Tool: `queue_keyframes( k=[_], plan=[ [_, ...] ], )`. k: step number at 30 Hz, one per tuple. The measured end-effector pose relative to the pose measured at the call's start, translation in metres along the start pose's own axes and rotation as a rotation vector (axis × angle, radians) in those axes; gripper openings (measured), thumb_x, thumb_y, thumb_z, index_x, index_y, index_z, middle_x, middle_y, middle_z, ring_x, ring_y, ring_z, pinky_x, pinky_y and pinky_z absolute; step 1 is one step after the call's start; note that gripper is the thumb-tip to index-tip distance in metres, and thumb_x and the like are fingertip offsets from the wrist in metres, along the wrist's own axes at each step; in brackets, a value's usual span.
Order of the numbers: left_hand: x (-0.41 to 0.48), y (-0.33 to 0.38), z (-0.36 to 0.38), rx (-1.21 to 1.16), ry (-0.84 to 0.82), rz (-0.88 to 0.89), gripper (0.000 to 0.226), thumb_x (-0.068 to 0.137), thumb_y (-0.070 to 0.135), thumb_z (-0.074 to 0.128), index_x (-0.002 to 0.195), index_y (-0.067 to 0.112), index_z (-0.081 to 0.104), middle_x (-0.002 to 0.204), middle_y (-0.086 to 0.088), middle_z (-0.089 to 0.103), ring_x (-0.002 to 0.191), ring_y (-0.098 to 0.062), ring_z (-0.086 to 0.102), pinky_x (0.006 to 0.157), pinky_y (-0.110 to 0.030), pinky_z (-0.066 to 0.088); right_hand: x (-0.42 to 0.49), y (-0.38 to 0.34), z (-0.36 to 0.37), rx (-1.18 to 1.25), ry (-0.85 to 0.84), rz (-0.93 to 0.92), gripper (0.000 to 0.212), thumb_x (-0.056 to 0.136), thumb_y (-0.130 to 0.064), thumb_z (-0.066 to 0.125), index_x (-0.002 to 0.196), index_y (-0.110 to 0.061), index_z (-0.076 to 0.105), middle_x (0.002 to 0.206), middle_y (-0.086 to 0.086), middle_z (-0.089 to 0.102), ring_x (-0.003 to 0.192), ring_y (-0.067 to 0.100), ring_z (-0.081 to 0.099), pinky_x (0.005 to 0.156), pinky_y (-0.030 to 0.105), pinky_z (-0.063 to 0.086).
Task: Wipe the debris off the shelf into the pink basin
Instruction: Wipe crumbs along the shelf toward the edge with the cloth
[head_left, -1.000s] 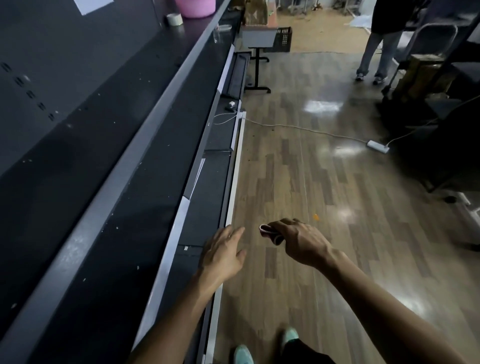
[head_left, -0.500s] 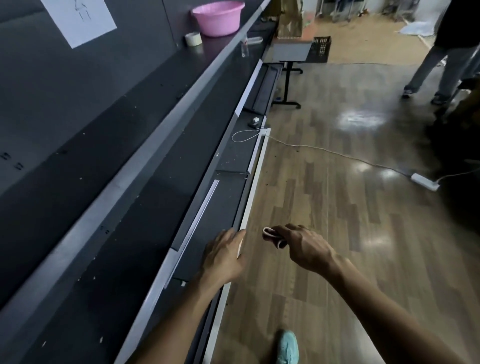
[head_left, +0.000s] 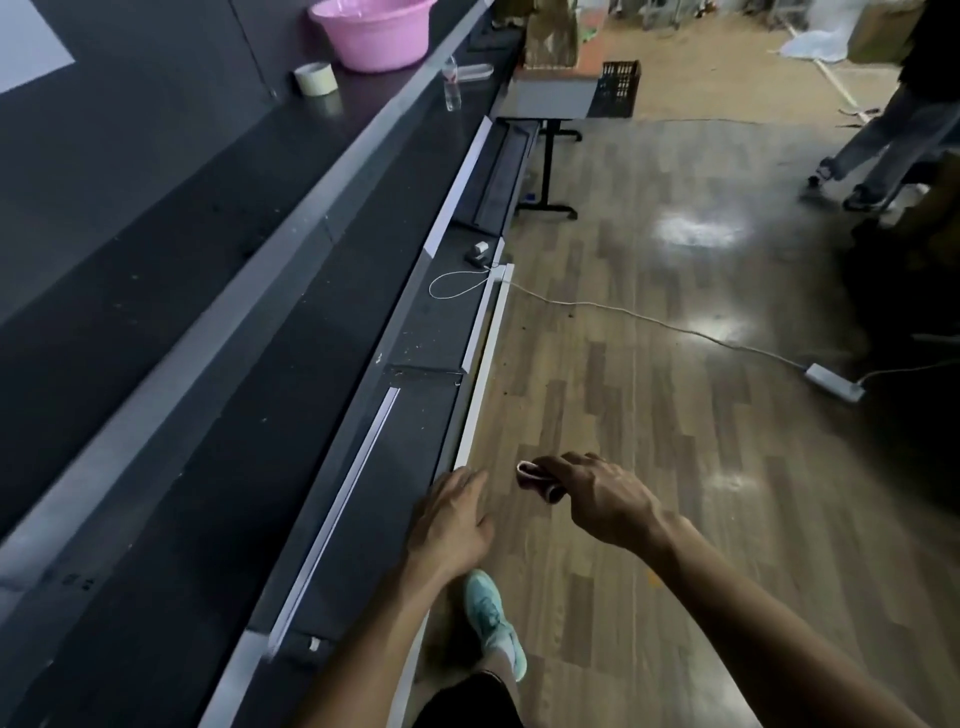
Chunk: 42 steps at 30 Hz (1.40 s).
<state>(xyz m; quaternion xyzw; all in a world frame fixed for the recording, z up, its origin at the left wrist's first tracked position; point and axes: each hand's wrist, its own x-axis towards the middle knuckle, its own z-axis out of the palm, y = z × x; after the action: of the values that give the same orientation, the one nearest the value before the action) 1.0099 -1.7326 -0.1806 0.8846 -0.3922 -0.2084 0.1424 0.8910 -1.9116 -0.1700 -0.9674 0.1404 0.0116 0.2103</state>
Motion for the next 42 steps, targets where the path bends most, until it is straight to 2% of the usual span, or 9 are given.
queue_keyframes(
  k=[10,15,18,21,24,28,33,39,42],
  plan=[
    [0.184,-0.010,-0.063,-0.010,0.017,0.061,0.059,0.094,0.037,0.051,0.149,0.025,0.032,0.153,0.002,0.034,0.141,-0.018,0.029,0.112,-0.037,0.030,0.161,0.064,-0.049,-0.012,0.007,0.023,0.056,0.082,-0.010,0.034,0.131,-0.031,0.050,0.112,-0.007,0.066,0.100,0.016,0.063,0.075,0.036,0.055],
    [0.237,-0.022,-0.110,0.005,0.076,0.029,0.057,0.097,0.032,0.049,0.150,0.025,0.030,0.152,-0.003,0.035,0.140,-0.022,0.030,0.111,-0.036,0.029,0.238,0.073,-0.076,-0.012,0.016,-0.032,0.054,0.087,0.003,0.041,0.131,-0.026,0.053,0.114,-0.009,0.065,0.099,0.008,0.064,0.063,0.007,0.037],
    [0.270,-0.025,-0.129,-0.015,0.118,-0.001,0.057,0.098,0.033,0.050,0.151,0.025,0.030,0.154,-0.003,0.033,0.141,-0.022,0.028,0.111,-0.035,0.028,0.285,0.083,-0.090,-0.005,0.010,-0.069,0.057,0.084,0.006,0.044,0.131,-0.025,0.054,0.112,-0.009,0.064,0.088,0.000,0.056,0.056,0.009,0.036],
    [0.308,-0.026,-0.140,-0.013,0.130,-0.065,0.058,0.098,0.036,0.048,0.152,0.026,0.028,0.158,-0.005,0.028,0.145,-0.024,0.023,0.116,-0.039,0.025,0.332,0.100,-0.101,0.002,0.022,-0.152,0.058,0.083,0.005,0.044,0.130,-0.026,0.054,0.112,-0.007,0.065,0.094,0.011,0.063,0.062,0.016,0.046],
    [0.350,-0.021,-0.150,-0.023,0.150,-0.132,0.060,0.098,0.038,0.049,0.153,0.026,0.026,0.158,-0.008,0.026,0.146,-0.025,0.022,0.117,-0.043,0.025,0.379,0.124,-0.117,0.026,0.019,-0.221,0.059,0.081,0.007,0.041,0.128,-0.026,0.056,0.111,-0.010,0.066,0.096,0.006,0.065,0.060,0.006,0.035],
    [0.402,-0.004,-0.169,-0.049,0.191,-0.207,0.063,0.097,0.037,0.050,0.153,0.026,0.024,0.158,-0.007,0.025,0.146,-0.024,0.019,0.115,-0.044,0.026,0.437,0.156,-0.149,0.016,0.023,-0.289,0.057,0.081,-0.004,0.039,0.128,-0.032,0.054,0.111,-0.012,0.065,0.099,0.010,0.064,0.070,0.023,0.048],
    [0.450,0.014,-0.197,-0.097,0.266,-0.291,0.062,0.098,0.036,0.050,0.153,0.028,0.023,0.160,-0.003,0.020,0.148,-0.022,0.012,0.118,-0.040,0.022,0.502,0.185,-0.181,-0.036,-0.006,-0.377,0.060,0.073,-0.025,0.016,0.122,-0.036,0.051,0.109,-0.010,0.066,0.096,0.015,0.066,0.075,0.037,0.055],
    [0.494,0.008,-0.233,-0.049,0.358,-0.322,0.062,0.097,0.037,0.050,0.153,0.030,0.024,0.161,-0.002,0.017,0.149,-0.023,0.009,0.118,-0.039,0.017,0.572,0.183,-0.204,-0.028,-0.054,-0.454,0.070,0.073,-0.049,0.009,0.127,-0.036,0.051,0.113,-0.010,0.066,0.097,0.015,0.065,0.079,0.040,0.055],
    [0.516,-0.006,-0.258,-0.043,0.399,-0.322,0.062,0.098,0.038,0.049,0.153,0.032,0.021,0.163,-0.001,0.014,0.150,-0.022,0.005,0.120,-0.042,0.015,0.608,0.169,-0.212,-0.066,-0.035,-0.498,0.054,0.080,-0.036,0.020,0.125,-0.038,0.049,0.110,-0.014,0.064,0.098,0.012,0.064,0.074,0.039,0.056]
  ],
)
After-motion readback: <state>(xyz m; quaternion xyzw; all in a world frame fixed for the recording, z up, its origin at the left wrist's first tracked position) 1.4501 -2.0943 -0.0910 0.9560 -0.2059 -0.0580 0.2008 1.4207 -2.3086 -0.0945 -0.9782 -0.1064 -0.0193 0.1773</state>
